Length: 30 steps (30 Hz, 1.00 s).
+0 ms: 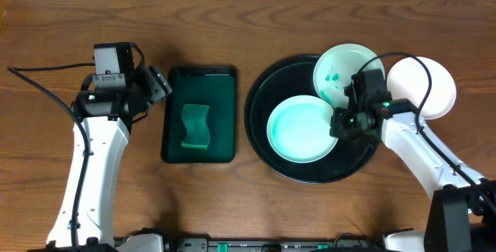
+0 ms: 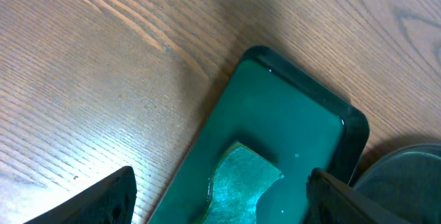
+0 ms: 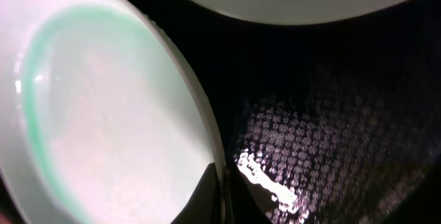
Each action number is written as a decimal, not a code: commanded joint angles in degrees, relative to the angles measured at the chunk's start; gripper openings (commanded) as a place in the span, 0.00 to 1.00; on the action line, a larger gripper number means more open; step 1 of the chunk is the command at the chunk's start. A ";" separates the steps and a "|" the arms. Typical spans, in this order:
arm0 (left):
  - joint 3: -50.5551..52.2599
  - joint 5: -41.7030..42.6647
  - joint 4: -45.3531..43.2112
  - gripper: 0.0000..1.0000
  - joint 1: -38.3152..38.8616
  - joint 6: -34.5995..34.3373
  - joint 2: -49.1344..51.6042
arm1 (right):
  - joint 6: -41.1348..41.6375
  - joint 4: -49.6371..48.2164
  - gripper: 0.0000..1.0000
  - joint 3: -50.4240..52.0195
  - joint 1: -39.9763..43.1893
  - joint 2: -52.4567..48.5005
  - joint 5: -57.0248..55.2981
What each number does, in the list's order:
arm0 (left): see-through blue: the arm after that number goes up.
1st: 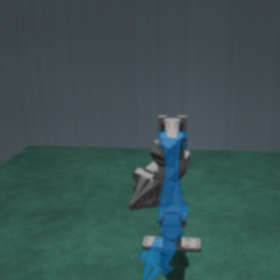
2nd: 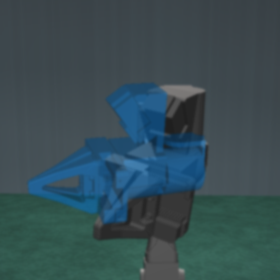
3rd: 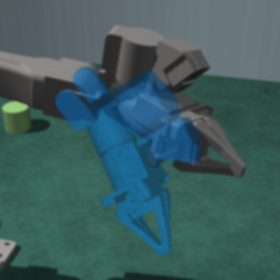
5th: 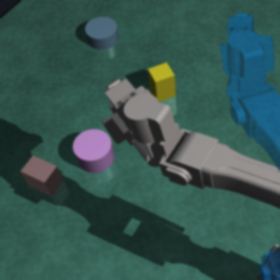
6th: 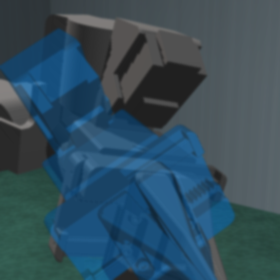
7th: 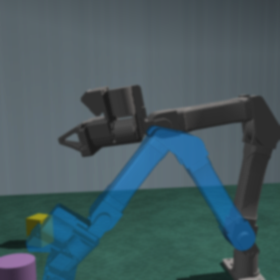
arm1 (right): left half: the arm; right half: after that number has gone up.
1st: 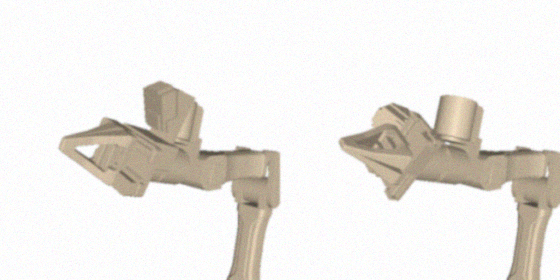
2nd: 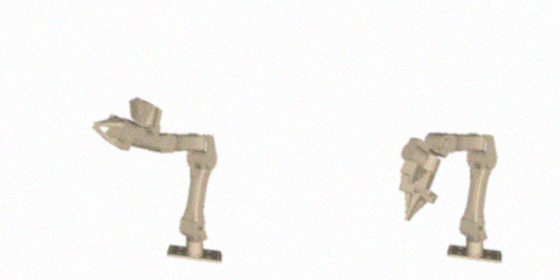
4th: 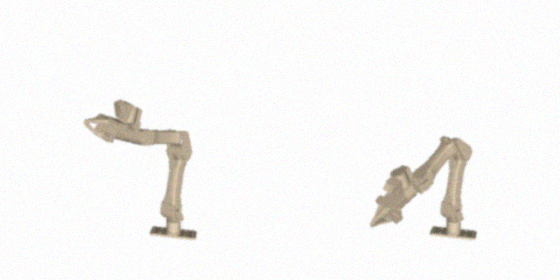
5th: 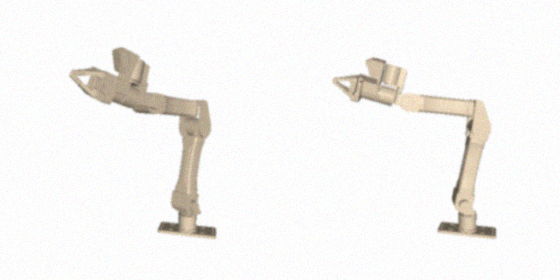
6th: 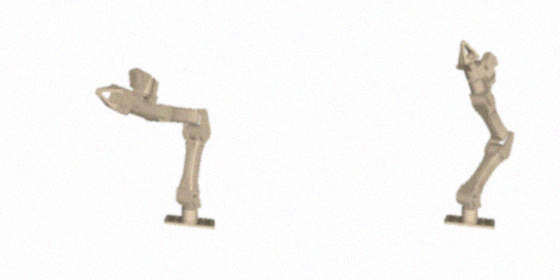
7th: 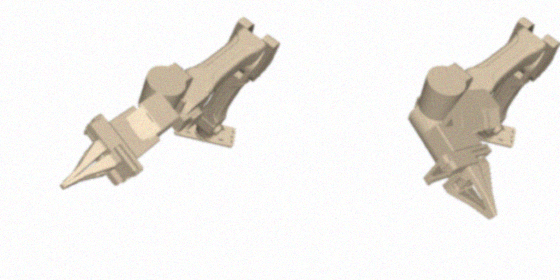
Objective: Clean dirty plates on tray and stack at the side
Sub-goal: 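Lift the cleaned white plate by its rim with the right gripper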
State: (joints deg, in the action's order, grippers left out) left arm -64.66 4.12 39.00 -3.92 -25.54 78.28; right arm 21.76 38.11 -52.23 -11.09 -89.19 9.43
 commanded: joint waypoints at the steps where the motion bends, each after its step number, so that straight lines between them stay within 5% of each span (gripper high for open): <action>1: -0.50 -0.35 0.15 0.80 -0.20 -0.26 0.07 | -1.07 2.80 0.01 -5.55 1.68 1.68 0.50; 13: -0.50 -0.35 0.15 0.80 -0.20 -0.26 0.09 | 0.68 11.61 0.01 -18.64 -0.26 1.68 0.46; 30: -0.50 -0.35 0.15 0.80 -0.20 -0.26 0.07 | 13.40 -9.66 0.01 -19.80 -24.96 -4.48 -22.05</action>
State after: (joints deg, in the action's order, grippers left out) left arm -64.66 4.12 39.03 -3.92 -25.54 78.28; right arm 32.34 30.98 -70.89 -31.90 -91.05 -4.10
